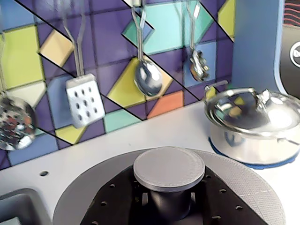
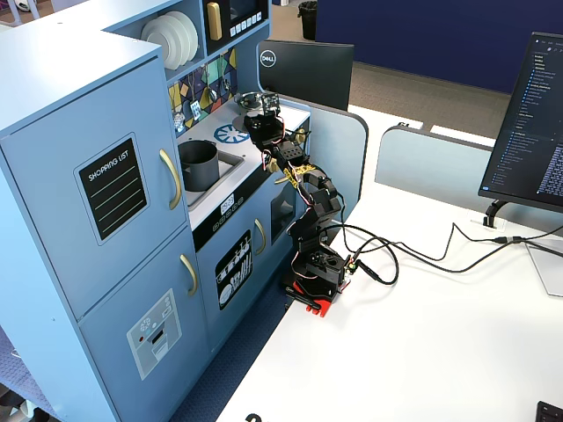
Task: Take off the lid from the gray recipient and place it on the counter
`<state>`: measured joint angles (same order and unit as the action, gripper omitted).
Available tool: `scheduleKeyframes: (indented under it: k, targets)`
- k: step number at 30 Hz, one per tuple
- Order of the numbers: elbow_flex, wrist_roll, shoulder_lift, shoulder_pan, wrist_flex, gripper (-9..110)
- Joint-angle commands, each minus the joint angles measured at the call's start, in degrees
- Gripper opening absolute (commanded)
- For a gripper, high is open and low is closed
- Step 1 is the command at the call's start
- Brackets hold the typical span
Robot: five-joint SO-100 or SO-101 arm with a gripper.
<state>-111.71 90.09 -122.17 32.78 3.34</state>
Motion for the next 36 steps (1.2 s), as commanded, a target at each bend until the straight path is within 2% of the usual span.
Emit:
scheduleKeyframes:
  k: [1, 12, 30, 33, 36]
  targets:
    - [0.1, -0.4, 2.2, 1.7, -5.8, 0]
    - [-0.4, 0.4, 12.0, 0.7, -12.5, 0]
    - [-4.8, 1.6, 18.1, -0.5, -18.0, 0]
    - [-5.8, 0.5, 17.6, -0.4, -18.8, 14]
    - [-6.5, 1.2, 17.4, 0.3, -20.0, 23]
